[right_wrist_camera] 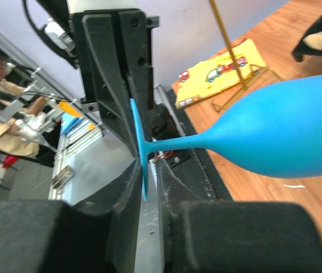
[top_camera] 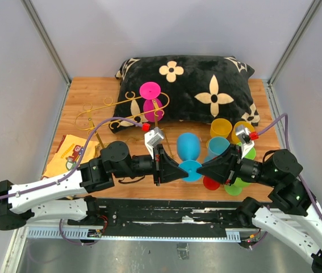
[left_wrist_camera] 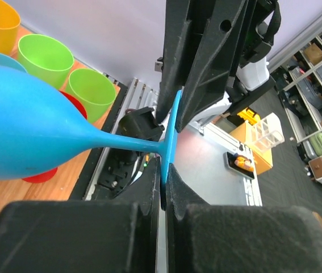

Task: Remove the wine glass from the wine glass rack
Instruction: Place the wine glass at the center of the board.

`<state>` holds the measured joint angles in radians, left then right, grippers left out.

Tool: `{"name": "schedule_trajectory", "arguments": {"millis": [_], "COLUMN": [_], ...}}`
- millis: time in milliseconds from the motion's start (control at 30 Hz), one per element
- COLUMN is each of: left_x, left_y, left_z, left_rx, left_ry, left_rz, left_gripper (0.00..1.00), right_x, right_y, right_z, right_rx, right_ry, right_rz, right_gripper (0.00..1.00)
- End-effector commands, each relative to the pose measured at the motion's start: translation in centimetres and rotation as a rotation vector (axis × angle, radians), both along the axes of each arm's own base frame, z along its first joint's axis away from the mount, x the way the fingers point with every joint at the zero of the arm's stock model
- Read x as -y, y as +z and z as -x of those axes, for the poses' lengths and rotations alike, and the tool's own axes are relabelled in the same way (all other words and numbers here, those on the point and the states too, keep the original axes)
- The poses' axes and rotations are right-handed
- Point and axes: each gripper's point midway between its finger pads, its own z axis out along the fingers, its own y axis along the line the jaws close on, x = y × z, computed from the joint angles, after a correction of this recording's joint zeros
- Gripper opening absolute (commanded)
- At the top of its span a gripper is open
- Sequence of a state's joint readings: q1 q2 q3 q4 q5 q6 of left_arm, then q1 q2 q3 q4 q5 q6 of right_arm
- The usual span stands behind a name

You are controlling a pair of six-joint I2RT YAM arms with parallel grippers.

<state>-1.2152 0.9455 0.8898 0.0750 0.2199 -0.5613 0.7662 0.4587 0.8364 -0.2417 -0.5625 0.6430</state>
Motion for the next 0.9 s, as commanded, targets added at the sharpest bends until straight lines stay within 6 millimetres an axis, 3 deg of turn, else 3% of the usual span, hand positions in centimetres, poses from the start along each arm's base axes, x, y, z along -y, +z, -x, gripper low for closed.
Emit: {"name": "schedule_trajectory", "arguments": {"millis": [0, 100, 233, 367, 467, 667, 867], "left_x": [-0.4, -0.6, -0.9, -1.3, -1.8, -2.8, -3.4], "left_y": [1.2, 0.6, -1.6, -4.3, -6.2, -8.5, -9.7], "left_z": [0.2, 0.4, 0.6, 2.7, 4.5, 4.7, 4.2], "left_rx": [0.028, 0.073, 0.190, 0.387, 0.565, 0.745, 0.886], "left_ry": [0.004, -0.010, -0.028, -0.134, -0.231, -0.305, -0.339], "left_rz": [0.066, 0.068, 0.002, -0.051, -0.069, -0.145, -0.210], "left_gripper": [0.01, 0.00, 0.01, 0.00, 0.01, 0.01, 0.01], "right_x": [1.1, 2.1, 3.8, 7.4, 8.7, 7.4, 3.4], "right_y": [1.0, 1.3, 1.3, -1.2, -2.8, -3.0, -2.6], "right_z": [-1.4, -2.7, -5.1, -8.5, -9.3, -8.4, -5.0], "right_rx": [0.054, 0.081, 0.091, -0.025, -0.079, -0.076, -0.100], "right_ry": [-0.117, -0.210, -0.369, -0.638, -0.725, -0.639, -0.333], "right_rz": [0.010, 0.057, 0.134, 0.312, 0.392, 0.361, 0.350], "right_gripper": [0.25, 0.29, 0.38, 0.52, 0.63, 0.70, 0.79]}}
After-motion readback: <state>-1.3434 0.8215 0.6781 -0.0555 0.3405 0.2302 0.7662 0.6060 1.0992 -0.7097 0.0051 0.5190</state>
